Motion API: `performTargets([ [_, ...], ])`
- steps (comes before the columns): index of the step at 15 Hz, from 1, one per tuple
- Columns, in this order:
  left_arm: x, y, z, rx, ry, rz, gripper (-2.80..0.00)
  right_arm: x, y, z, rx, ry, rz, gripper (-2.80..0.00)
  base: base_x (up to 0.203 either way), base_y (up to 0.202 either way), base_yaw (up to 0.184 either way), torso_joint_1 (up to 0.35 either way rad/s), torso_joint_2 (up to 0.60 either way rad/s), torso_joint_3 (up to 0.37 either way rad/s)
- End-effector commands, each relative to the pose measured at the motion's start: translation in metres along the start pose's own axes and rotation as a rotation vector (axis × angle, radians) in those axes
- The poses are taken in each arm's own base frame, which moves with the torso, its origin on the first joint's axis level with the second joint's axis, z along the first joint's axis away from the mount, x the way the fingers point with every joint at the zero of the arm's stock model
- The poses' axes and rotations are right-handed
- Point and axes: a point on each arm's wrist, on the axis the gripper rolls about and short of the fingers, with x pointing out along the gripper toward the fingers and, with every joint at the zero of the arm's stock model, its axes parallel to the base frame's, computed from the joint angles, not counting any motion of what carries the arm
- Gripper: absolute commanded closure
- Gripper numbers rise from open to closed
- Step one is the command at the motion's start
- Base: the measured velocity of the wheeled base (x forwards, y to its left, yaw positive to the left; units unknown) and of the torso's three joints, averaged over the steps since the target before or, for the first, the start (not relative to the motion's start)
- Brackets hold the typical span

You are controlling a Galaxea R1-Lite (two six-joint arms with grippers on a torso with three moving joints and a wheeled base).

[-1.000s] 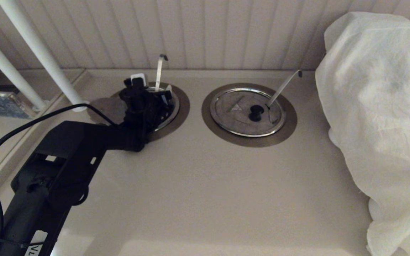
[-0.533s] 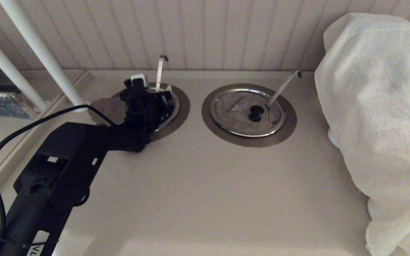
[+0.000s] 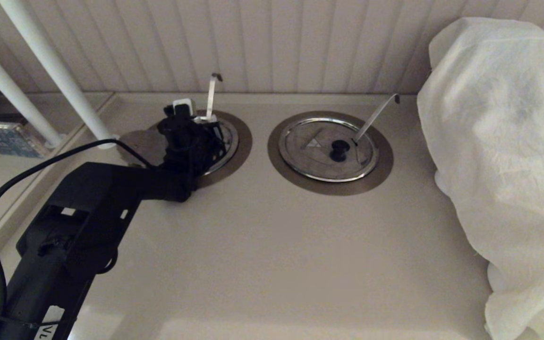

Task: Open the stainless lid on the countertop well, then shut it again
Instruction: Stir with a spoon

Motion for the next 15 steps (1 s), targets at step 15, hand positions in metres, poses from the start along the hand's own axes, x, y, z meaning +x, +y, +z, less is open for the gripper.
performTargets([
  [15, -0.046, 0.002, 0.109, -0.016, -0.049, -0.041, 0.0, 0.0, 0.0, 0.0, 0.0, 0.0, 0.0, -2.8, 0.0, 0.0, 0.0, 0.0, 0.0, 0.0],
])
